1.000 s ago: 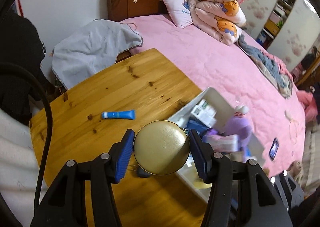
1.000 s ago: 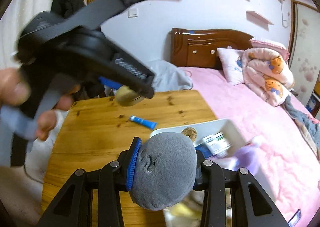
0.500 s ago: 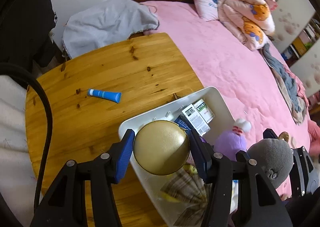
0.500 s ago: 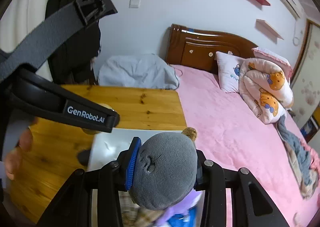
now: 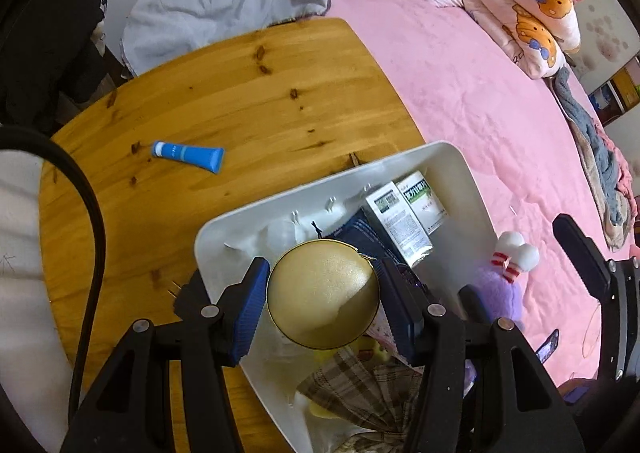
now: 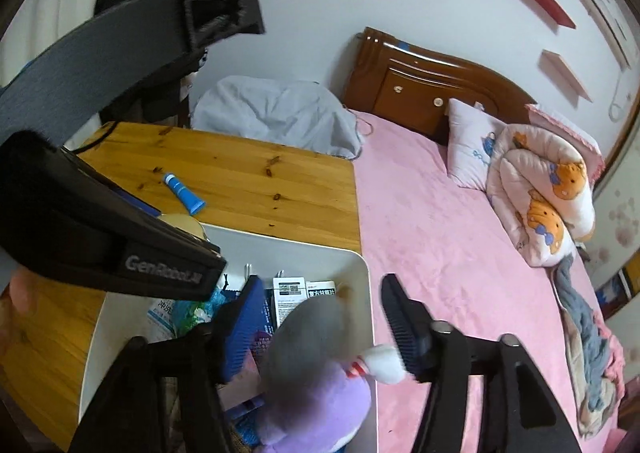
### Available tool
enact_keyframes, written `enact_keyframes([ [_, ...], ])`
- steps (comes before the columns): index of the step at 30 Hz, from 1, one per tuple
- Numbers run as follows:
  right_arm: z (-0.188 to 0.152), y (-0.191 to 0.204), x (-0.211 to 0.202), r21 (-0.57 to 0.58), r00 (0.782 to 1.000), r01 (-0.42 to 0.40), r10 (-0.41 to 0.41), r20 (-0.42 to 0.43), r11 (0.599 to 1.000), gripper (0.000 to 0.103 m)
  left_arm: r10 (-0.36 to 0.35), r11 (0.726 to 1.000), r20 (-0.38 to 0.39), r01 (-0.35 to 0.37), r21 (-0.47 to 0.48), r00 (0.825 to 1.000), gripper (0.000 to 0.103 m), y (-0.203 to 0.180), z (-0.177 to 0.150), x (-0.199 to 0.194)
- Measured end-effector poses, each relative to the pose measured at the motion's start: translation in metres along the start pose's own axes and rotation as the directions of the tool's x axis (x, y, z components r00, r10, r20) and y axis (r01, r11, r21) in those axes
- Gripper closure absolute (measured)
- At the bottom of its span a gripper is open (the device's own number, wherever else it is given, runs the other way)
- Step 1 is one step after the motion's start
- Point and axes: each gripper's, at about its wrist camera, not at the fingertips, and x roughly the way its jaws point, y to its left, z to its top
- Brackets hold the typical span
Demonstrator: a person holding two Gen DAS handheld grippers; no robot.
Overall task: Organize objects
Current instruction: 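Carry the compact and grey plush over the white tray and open both grippers, then move both grippers back to the table over the blue tube and black charger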
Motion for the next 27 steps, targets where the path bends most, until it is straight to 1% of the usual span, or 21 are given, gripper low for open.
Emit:
enact_keyframes([
  [1, -0.002, 0.0, 0.0, -0.011, 1.0, -0.009, 0.009, 0.006, 1.0, 0.033, 0.008, 1.0, -0.001, -0.008, 0.003, 1.0, 0.043, -0.001, -0.001, 0.001],
  [3, -0.003, 0.002, 0.0, -0.026, 1.0, -0.005, 0.005, 0.006, 1.0, 0.032, 0.024, 1.0, 0.004, -0.024, 0.016, 1.0, 0.039, -0.005, -0.002, -0.001],
  [5, -0.005, 0.002, 0.001, -0.028, 1.0, -0.017, 0.017, 0.003, 0.999, 0.032, 0.04, 0.999, 0.007, -0.04, 0.023, 0.999, 0.021, -0.007, -0.001, -0.002],
  [6, -0.005, 0.003, 0.0, -0.026, 1.0, -0.022, 0.022, 0.002, 0.999, 0.032, 0.047, 0.999, 0.012, -0.047, 0.027, 0.999, 0.019, -0.008, -0.001, -0.002],
  [8, -0.006, 0.002, 0.001, -0.021, 1.0, -0.028, 0.028, -0.001, 0.999, 0.032, 0.061, 0.998, 0.015, -0.061, 0.035, 0.998, 0.019, -0.01, 0.0, -0.003],
  [14, -0.009, 0.002, -0.003, -0.021, 1.0, -0.024, 0.024, 0.001, 0.999, 0.031, 0.054, 0.998, 0.027, -0.055, 0.02, 0.998, 0.019, -0.006, 0.001, -0.008],
  [18, -0.009, 0.006, -0.004, -0.021, 1.0, -0.018, 0.018, -0.003, 1.0, 0.031, 0.066, 0.998, 0.045, -0.066, 0.007, 0.997, 0.019, -0.001, 0.001, -0.016],
  [27, -0.01, 0.019, -0.021, -0.01, 1.0, -0.02, 0.02, 0.018, 1.0, 0.031, 0.083, 0.996, 0.089, -0.081, -0.023, 0.993, 0.02, 0.021, 0.0, -0.045],
])
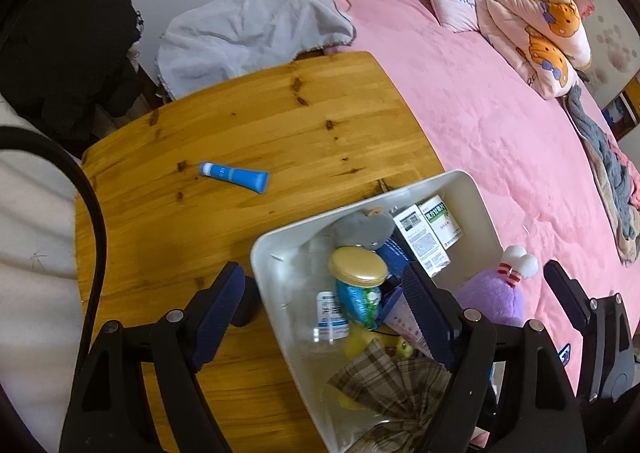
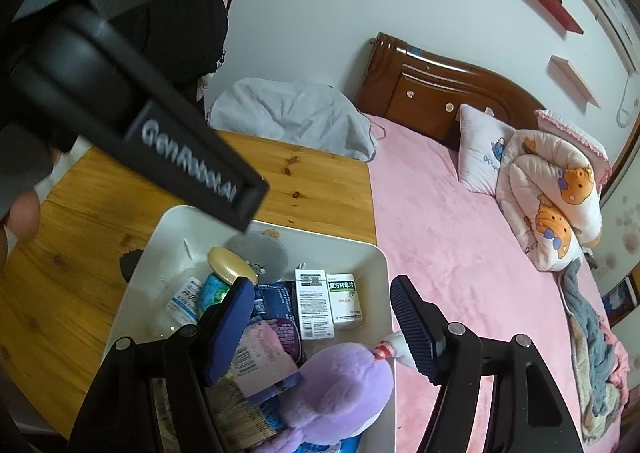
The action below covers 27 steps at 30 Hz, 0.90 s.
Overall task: Organize objects
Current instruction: 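Move both grippers back to the table over the blue tube and black charger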
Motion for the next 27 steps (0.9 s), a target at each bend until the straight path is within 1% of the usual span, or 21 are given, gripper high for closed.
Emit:
enact_keyframes([
  [7, 0.003, 0.006, -0.022, 0.022, 0.999, 0.036, -0.037, 0.021, 0.999, 0.031, 0.02, 0.999, 0.076, -0.023, 0.031, 0.997, 0.02, 0.023, 0.008, -0.031],
  [13, 0.008, 0.012, -0.04, 0.07, 0.995, 0.099, -0.1, 0.011, 0.993, 0.031, -0.012, 0.997, 0.13, 0.001, 0.083, 0.991, 0.02, 0.048, 0.021, -0.055],
  [16, 0.015, 0.016, -0.05, 0.118, 0.99, 0.142, -0.143, -0.001, 0.983, 0.031, -0.033, 0.991, 0.149, 0.014, 0.133, 0.988, 0.02, 0.062, 0.028, -0.066],
  [19, 0.025, 0.02, -0.06, 0.183, 0.986, 0.164, -0.165, -0.007, 0.969, 0.031, -0.048, 0.978, 0.179, 0.01, 0.207, 0.983, 0.02, 0.074, 0.033, -0.079],
  [23, 0.042, 0.033, -0.076, 0.269, 0.983, 0.176, -0.182, -0.003, 0.947, 0.031, -0.066, 0.952, 0.216, -0.003, 0.307, 0.974, 0.019, 0.091, 0.041, -0.09],
  [27, 0.056, 0.051, -0.089, 0.333, 0.979, 0.191, -0.205, 0.006, 0.923, 0.031, -0.11, 0.93, 0.215, 0.024, 0.368, 0.97, 0.019, 0.11, 0.05, -0.092],
])
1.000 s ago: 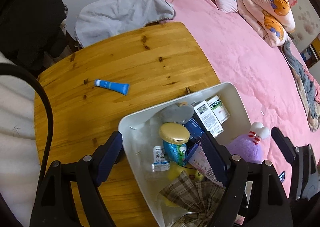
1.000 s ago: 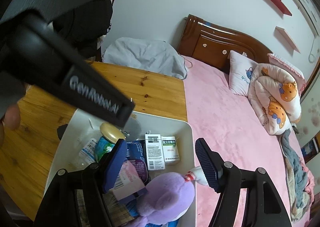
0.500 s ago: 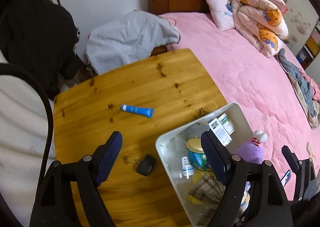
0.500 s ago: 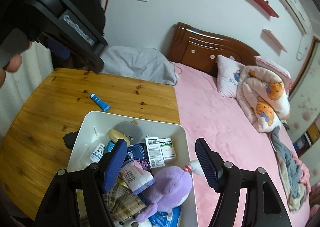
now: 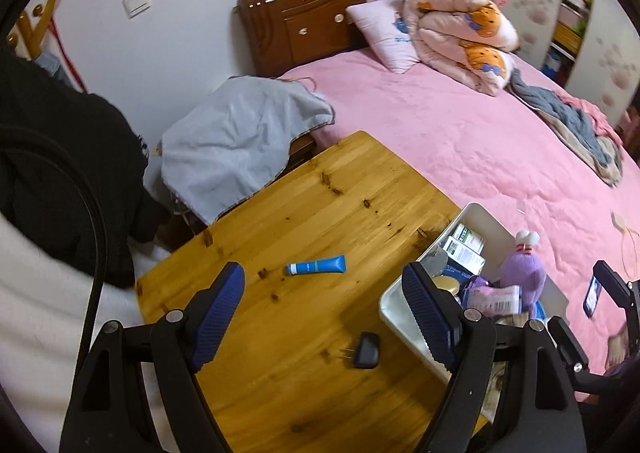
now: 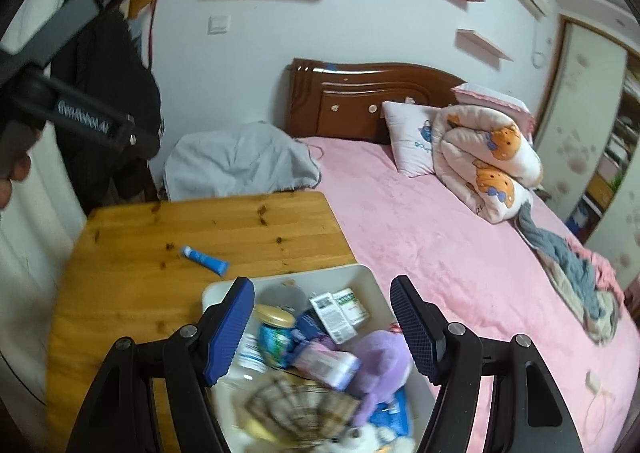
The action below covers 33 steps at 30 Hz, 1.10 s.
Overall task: Organize objects
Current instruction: 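Move both grippers back to the table over the blue tube and black charger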
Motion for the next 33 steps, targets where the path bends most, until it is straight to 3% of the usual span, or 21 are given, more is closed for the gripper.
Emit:
enact_keyframes([
  [5, 0.007, 0.025, -0.014, 0.103, 1.0, -0.002, 0.0, 0.012, 0.995, 0.031, -0.031, 0.994, 0.026, 0.028, 0.109, 0.999, 0.019, 0.014, 0.001, 0.006],
  [9, 0.006, 0.041, -0.017, 0.211, 1.0, 0.001, -0.004, 0.017, 0.978, 0.029, -0.052, 0.97, 0.045, 0.04, 0.239, 0.998, 0.019, 0.015, -0.001, 0.02],
  [14, -0.008, 0.073, -0.008, 0.264, 1.0, -0.007, 0.0, 0.029, 0.965, 0.026, -0.066, 0.908, 0.043, 0.042, 0.416, 0.997, 0.019, 0.008, -0.011, 0.056],
  [21, -0.045, 0.127, 0.024, 0.24, 1.0, -0.019, 0.017, 0.009, 0.971, 0.026, -0.096, 0.827, -0.021, 0.092, 0.554, 0.995, 0.019, 0.0, -0.032, 0.125],
  [25, -0.074, 0.153, 0.044, 0.251, 1.0, -0.025, 0.026, -0.001, 0.968, 0.026, -0.098, 0.786, -0.08, 0.127, 0.605, 0.992, 0.019, -0.002, -0.044, 0.163],
  [29, -0.1, 0.177, 0.08, 0.261, 0.993, -0.034, 0.062, -0.097, 0.965, 0.026, -0.094, 0.745, -0.138, 0.161, 0.648, 0.986, 0.019, -0.007, -0.053, 0.194],
  [33, -0.112, 0.192, 0.105, 0.256, 0.992, 0.022, 0.011, -0.124, 0.966, 0.026, -0.07, 0.699, -0.186, 0.181, 0.692, 0.98, 0.019, -0.012, -0.063, 0.224],
])
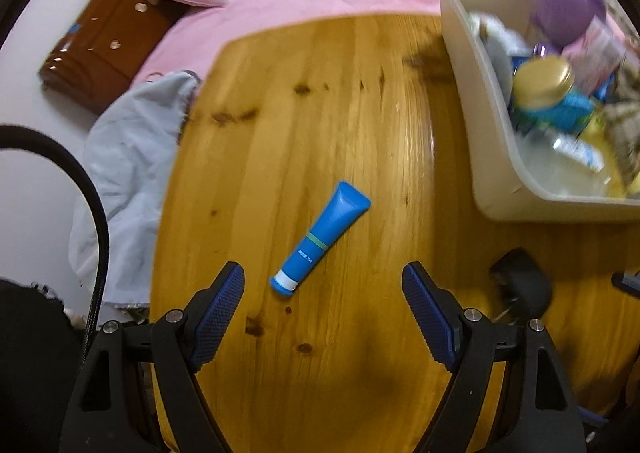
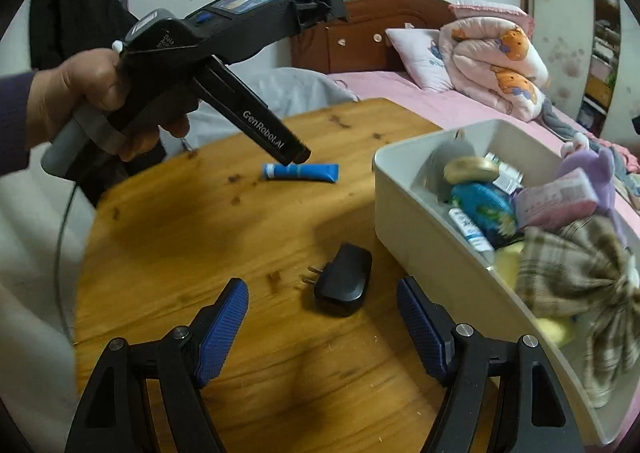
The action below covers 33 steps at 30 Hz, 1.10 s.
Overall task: Organize objects
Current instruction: 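Move both grippers back to the table over the blue tube and black charger, then grasp the blue tube with the left gripper while the right gripper grasps the black charger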
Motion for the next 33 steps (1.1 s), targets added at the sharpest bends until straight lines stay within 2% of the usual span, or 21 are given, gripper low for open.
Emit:
enact_keyframes([
  [9, -0.004, 0.006, 0.05, 0.06, 0.993, 0.11, -0.108, -0.042, 0.992, 0.026, -0.045, 0.999, -0.073, 0.047, 0.027, 0.996, 0.019, 0.002, 0.002, 0.045],
  [19, -0.007, 0.006, 0.077, 0.111, 0.985, 0.143, -0.13, -0.116, 0.984, 0.026, -0.125, 0.99, -0.051, 0.121, -0.076, 0.991, 0.017, 0.023, 0.003, 0.053],
  [22, -0.01, 0.008, 0.078, 0.107, 0.982, 0.163, -0.15, -0.119, 0.981, 0.025, -0.158, 0.982, -0.045, 0.152, -0.108, 0.986, 0.02, 0.028, 0.001, 0.053],
  [24, -0.01, 0.008, 0.08, 0.096, 0.979, 0.176, -0.164, -0.117, 0.98, 0.025, -0.183, 0.977, -0.04, 0.177, -0.121, 0.982, 0.028, 0.026, -0.001, 0.051],
  [26, -0.011, 0.007, 0.08, 0.105, 0.98, 0.178, -0.167, -0.112, 0.978, 0.026, -0.22, 0.968, -0.032, 0.215, -0.126, 0.975, 0.044, 0.023, -0.004, 0.049],
  [27, -0.011, 0.007, 0.08, 0.108, 0.98, 0.181, -0.169, -0.109, 0.978, 0.026, -0.23, 0.966, -0.028, 0.225, -0.128, 0.973, 0.048, 0.021, -0.004, 0.047],
  [29, -0.012, 0.007, 0.08, 0.111, 0.98, 0.185, -0.174, -0.102, 0.977, 0.026, -0.239, 0.964, -0.021, 0.235, -0.125, 0.971, 0.068, 0.016, -0.006, 0.044],
  [30, -0.012, 0.007, 0.081, 0.11, 0.979, 0.186, -0.175, -0.101, 0.976, 0.026, -0.239, 0.964, -0.019, 0.235, -0.121, 0.971, 0.072, 0.013, -0.006, 0.042],
  [32, -0.012, 0.008, 0.08, 0.103, 0.981, 0.177, -0.168, -0.096, 0.979, 0.033, -0.228, 0.968, -0.015, 0.226, -0.107, 0.973, 0.082, 0.005, -0.008, 0.038],
  [33, -0.011, 0.009, 0.08, 0.097, 0.982, 0.173, -0.164, -0.093, 0.98, 0.041, -0.219, 0.971, -0.014, 0.216, -0.103, 0.976, 0.082, 0.002, -0.008, 0.037],
])
